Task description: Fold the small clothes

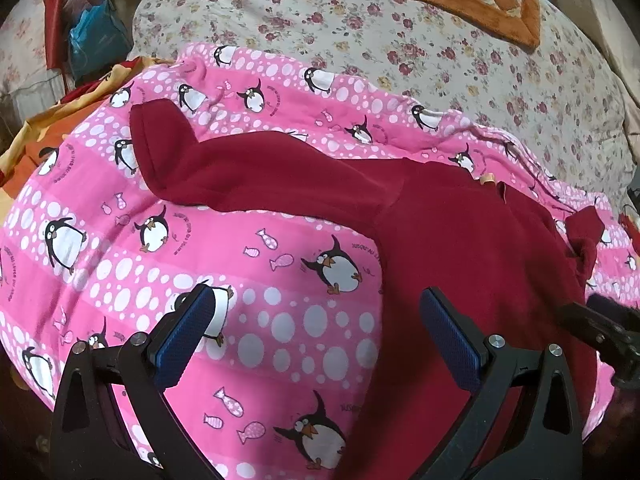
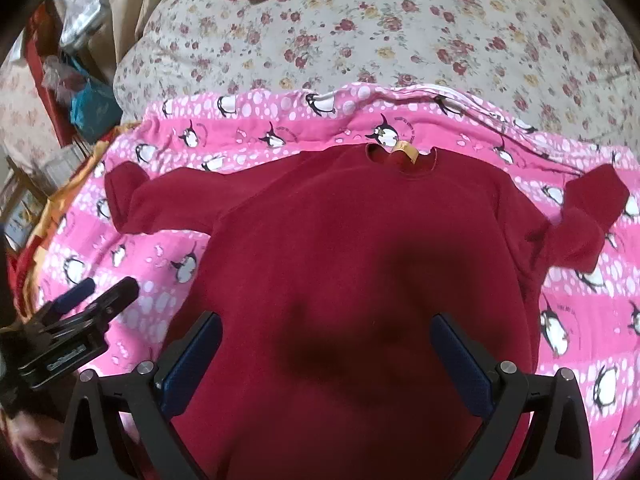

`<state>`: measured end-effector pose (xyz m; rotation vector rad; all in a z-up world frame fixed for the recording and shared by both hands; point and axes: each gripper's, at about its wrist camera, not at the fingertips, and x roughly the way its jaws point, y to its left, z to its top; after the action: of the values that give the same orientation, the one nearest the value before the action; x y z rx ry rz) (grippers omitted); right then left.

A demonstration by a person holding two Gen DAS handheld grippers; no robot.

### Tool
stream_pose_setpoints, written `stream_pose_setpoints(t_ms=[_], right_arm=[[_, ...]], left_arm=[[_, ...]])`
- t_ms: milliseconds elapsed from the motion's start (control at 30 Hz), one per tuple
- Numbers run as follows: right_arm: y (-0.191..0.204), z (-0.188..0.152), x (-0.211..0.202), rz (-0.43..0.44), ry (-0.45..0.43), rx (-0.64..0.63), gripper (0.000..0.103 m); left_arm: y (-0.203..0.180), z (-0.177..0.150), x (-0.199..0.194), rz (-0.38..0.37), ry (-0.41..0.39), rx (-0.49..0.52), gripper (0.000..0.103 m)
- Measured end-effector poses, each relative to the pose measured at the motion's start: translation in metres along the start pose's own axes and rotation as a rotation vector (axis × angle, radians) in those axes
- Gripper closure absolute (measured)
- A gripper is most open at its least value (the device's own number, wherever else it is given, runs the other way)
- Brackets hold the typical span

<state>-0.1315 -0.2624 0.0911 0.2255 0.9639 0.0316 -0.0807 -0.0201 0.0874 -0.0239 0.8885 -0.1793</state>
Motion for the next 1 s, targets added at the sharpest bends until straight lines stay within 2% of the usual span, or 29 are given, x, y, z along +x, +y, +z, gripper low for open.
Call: stream_pose_setpoints(t_ms=[300, 567, 700, 867, 1000], right_arm=[[-0.014, -0.012, -0.037, 0.051, 0.028, 0.082, 0.000], [-0.051, 0.006, -0.102, 0.063, -0.036, 0.164, 0.000], [-0.074, 0.010, -0.107, 0.002, -0.076, 0.211, 0.000], [-0.093, 0.015, -0.090, -0.043, -0.071, 0.255, 0.000], [-0.103, 0.017, -0.068, -0.202, -0.110, 0.198, 0.000]], left_arm=[[-0.004, 0.004, -0.021, -0.017, -0.028, 0.025, 0.001], [-0.010, 0.009, -0.044, -0.042, -0.060, 0.043, 0.001], [-0.010, 0.011, -0.050, -0.030, -0.069, 0.064, 0.001], [0.004, 0.012, -0.053, -0.002, -0.078, 0.054, 0.001], [0.019, 0.012, -0.041, 0.029, -0.054, 0.032, 0.001]])
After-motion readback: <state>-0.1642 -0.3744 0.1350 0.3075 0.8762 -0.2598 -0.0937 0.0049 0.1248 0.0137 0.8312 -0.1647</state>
